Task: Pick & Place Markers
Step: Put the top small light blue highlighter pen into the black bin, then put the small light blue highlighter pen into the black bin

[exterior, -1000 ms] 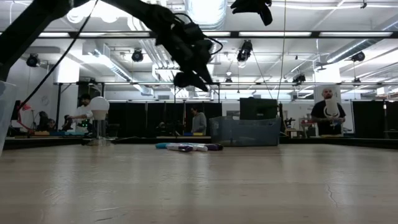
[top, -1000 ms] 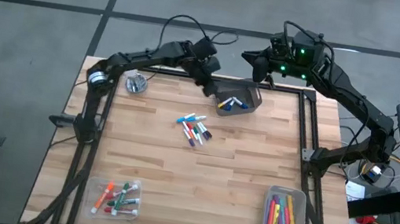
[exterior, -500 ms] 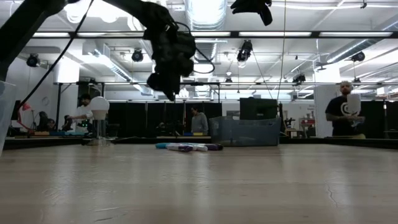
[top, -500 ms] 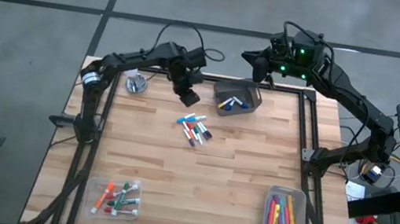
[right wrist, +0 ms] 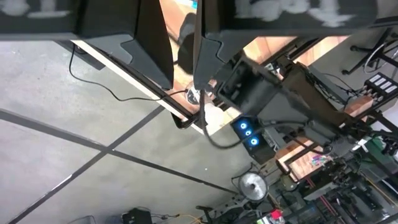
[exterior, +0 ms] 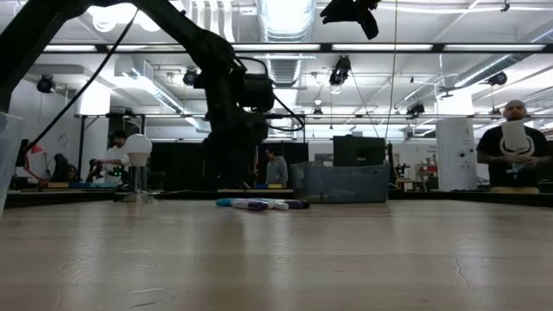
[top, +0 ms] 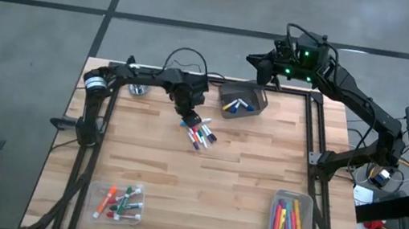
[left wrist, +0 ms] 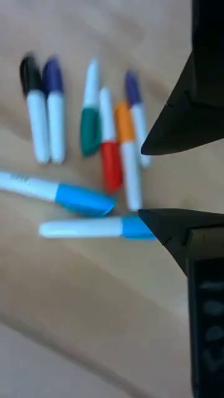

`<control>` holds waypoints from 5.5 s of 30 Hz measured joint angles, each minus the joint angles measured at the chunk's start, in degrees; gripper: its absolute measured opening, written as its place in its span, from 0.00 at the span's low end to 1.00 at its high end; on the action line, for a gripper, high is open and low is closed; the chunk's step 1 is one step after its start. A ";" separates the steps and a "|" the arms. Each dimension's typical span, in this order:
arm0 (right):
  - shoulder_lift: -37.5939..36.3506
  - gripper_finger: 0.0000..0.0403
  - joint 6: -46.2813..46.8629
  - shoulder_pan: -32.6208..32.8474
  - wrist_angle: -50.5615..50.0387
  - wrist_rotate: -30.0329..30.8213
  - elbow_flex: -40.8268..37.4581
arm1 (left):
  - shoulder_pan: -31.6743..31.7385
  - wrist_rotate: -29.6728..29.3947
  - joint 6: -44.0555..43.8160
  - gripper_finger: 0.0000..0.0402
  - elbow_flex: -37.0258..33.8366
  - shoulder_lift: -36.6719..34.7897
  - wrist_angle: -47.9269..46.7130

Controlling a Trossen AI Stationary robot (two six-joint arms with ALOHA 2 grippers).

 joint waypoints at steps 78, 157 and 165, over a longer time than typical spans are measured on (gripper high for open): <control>0.92 0.14 0.64 0.03 0.85 -0.06 -0.01 | 1.51 7.32 -2.68 0.08 12.77 -1.20 21.83; -1.38 0.14 -1.12 3.76 3.92 -0.09 0.32 | -1.77 -4.74 1.31 0.35 -2.55 0.81 15.78; -1.38 0.14 -1.50 3.76 3.90 -0.09 0.32 | -2.35 -5.17 0.39 0.35 -8.90 0.81 23.39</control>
